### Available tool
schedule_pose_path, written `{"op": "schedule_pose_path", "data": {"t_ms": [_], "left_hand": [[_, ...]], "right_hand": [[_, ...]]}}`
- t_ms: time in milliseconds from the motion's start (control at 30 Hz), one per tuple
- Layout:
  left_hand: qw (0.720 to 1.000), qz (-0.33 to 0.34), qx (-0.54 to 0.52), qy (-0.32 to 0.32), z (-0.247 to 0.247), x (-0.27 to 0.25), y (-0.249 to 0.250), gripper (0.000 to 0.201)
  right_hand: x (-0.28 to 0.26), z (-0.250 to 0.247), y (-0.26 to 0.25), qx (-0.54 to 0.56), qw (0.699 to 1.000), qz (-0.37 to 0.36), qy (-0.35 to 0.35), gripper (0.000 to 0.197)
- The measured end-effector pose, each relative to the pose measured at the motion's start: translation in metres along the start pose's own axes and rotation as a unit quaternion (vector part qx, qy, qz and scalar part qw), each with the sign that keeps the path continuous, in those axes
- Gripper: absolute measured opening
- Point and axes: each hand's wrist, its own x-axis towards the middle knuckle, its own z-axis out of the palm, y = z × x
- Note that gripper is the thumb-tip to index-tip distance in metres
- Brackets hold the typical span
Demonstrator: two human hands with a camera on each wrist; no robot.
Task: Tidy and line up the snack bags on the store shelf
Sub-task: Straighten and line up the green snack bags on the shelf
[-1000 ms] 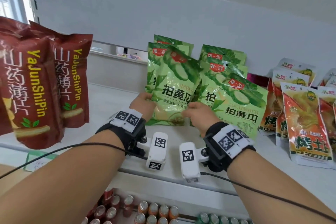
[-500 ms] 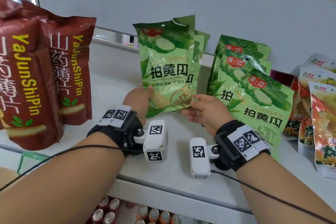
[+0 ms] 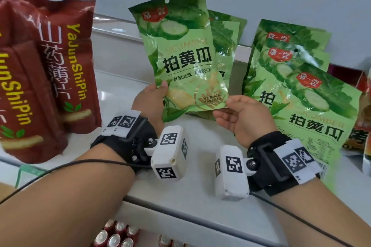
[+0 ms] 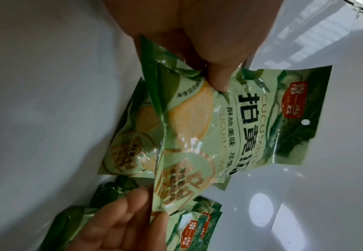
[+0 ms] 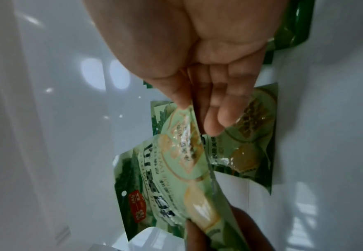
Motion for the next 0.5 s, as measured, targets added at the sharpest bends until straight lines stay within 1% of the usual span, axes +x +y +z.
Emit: {"op": "schedule_pose_path", "data": {"t_ms": [67,133,233,300,333,433,500], "left_hand": [[1.0,0.009,0.0,-0.004,-0.001,0.001,-0.001,0.018],[1.0,0.021,0.003,-0.002,-0.001,0.002,0.0,0.018],[0.999,0.029,0.023,-0.018,0.001,0.0,-0.002,0.015],[0.998,0.018,0.031,-0.044,0.003,-0.003,-0.004,0.015],[0.998,0.012,0.039,-0.055,0.005,-0.005,-0.005,0.016],[0.997,0.007,0.052,-0.064,0.006,-0.006,-0.005,0.018],[0.997,0.008,0.045,-0.057,0.005,-0.005,-0.004,0.019]], "right_hand": [[0.001,0.0,0.0,0.004,1.0,0.013,-0.009,0.013],[0.003,-0.002,0.001,-0.021,1.0,0.011,-0.018,0.015],[0.004,-0.005,0.001,-0.065,0.997,-0.024,-0.046,0.014],[0.004,-0.004,0.0,-0.059,0.995,-0.051,-0.062,0.013],[0.004,-0.004,0.0,-0.052,0.995,-0.067,-0.057,0.016],[0.009,-0.008,-0.002,-0.023,0.996,-0.09,0.017,0.025],[0.012,-0.013,-0.004,0.023,0.995,-0.088,0.037,0.022]]}}
